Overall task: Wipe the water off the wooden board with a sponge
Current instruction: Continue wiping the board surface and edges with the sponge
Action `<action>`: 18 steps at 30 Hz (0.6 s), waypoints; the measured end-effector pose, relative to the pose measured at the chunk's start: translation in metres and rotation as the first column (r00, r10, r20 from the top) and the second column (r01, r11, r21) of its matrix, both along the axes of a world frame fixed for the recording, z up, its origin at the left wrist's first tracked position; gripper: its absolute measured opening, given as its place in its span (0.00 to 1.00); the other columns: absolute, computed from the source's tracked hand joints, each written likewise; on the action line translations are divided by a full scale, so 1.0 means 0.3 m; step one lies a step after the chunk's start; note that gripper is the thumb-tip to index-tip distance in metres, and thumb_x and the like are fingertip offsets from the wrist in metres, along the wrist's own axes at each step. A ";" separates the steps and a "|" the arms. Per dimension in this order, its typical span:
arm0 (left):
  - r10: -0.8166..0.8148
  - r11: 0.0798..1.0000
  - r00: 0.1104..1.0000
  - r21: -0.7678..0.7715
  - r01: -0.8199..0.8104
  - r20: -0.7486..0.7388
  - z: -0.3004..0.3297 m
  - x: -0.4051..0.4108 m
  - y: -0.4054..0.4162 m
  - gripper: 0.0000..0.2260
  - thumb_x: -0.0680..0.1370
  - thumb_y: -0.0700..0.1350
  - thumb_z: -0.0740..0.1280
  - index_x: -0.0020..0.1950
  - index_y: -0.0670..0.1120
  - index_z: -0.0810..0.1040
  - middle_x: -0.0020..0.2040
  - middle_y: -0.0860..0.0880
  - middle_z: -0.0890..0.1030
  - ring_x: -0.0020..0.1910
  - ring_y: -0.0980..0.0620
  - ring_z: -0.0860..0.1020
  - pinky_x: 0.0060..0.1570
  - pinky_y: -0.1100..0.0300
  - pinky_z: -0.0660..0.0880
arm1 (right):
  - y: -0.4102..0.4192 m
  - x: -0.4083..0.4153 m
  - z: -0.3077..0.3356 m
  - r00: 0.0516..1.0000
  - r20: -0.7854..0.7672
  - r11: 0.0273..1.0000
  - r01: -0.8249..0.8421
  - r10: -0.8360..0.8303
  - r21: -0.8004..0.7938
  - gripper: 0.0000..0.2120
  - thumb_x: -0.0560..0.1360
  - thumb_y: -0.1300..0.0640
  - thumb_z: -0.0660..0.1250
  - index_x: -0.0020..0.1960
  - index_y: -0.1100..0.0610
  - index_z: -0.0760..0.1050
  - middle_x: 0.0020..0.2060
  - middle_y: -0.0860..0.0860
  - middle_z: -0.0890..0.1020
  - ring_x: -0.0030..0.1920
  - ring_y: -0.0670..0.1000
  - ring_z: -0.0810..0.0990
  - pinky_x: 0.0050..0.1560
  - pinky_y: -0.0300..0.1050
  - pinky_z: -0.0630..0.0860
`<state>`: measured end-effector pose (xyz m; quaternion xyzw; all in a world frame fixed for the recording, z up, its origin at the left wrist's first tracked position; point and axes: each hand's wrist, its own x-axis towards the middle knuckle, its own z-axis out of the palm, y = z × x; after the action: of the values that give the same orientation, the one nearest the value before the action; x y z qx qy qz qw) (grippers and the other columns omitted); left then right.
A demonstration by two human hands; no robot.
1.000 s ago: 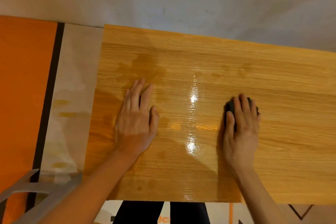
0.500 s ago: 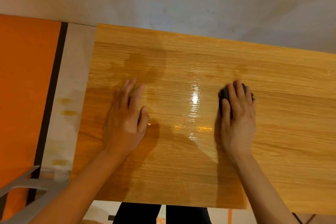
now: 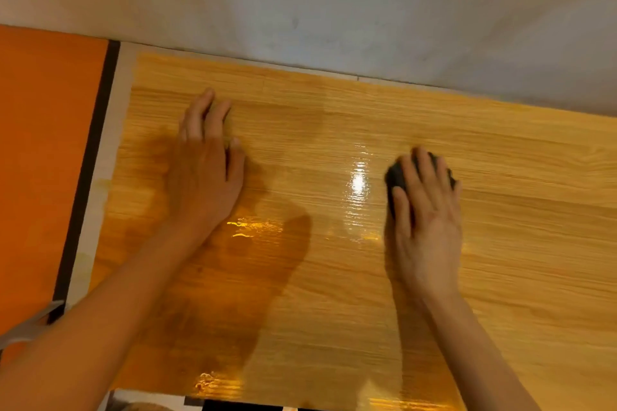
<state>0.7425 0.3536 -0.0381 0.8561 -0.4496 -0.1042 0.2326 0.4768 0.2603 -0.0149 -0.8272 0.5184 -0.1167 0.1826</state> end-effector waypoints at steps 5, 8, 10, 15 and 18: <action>-0.004 0.999 0.998 -0.045 0.006 0.060 -0.009 0.006 -0.006 0.21 0.84 0.48 0.56 0.75 0.40 0.66 0.77 0.39 0.64 0.76 0.39 0.65 0.73 0.48 0.65 | 0.059 0.229 -0.033 0.998 0.040 0.998 0.056 -0.055 -0.035 0.20 0.82 0.54 0.56 0.73 0.54 0.68 0.75 0.52 0.65 0.77 0.56 0.58 0.77 0.55 0.50; -0.018 0.999 0.998 -0.035 0.020 0.065 -0.002 0.002 -0.009 0.21 0.84 0.48 0.56 0.75 0.39 0.66 0.76 0.39 0.64 0.75 0.40 0.65 0.73 0.50 0.64 | 0.100 0.345 -0.057 0.979 0.013 0.979 -0.203 0.204 -0.023 0.20 0.82 0.53 0.58 0.73 0.53 0.68 0.75 0.51 0.66 0.77 0.55 0.58 0.77 0.56 0.50; -0.014 1.000 0.999 -0.022 0.015 0.050 0.001 -0.001 -0.008 0.21 0.84 0.48 0.56 0.75 0.41 0.65 0.76 0.40 0.63 0.75 0.41 0.65 0.72 0.48 0.66 | 0.065 0.283 -0.053 0.957 0.001 0.957 -0.290 0.290 -0.009 0.20 0.82 0.53 0.59 0.73 0.52 0.67 0.75 0.49 0.64 0.77 0.53 0.56 0.77 0.56 0.50; -0.004 1.000 0.999 -0.017 0.004 0.041 0.011 -0.002 -0.005 0.21 0.84 0.48 0.57 0.75 0.42 0.65 0.77 0.41 0.63 0.76 0.41 0.65 0.69 0.38 0.69 | -0.032 -0.067 0.004 0.991 -0.048 0.993 -0.121 0.121 0.010 0.21 0.83 0.53 0.55 0.75 0.52 0.64 0.76 0.49 0.62 0.78 0.52 0.53 0.78 0.56 0.48; -0.002 0.999 0.999 -0.037 0.004 0.045 0.008 -0.004 -0.005 0.21 0.84 0.47 0.57 0.75 0.41 0.66 0.77 0.41 0.64 0.76 0.41 0.66 0.70 0.39 0.68 | -0.126 -0.091 -0.002 0.972 -0.066 0.974 -0.226 0.226 0.010 0.21 0.84 0.52 0.53 0.75 0.52 0.64 0.77 0.49 0.59 0.79 0.54 0.49 0.78 0.55 0.45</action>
<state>0.7412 0.3519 -0.0356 0.8530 -0.4578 -0.0770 0.2383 0.4494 0.2224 -0.0155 -0.8841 0.4268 -0.0667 0.1782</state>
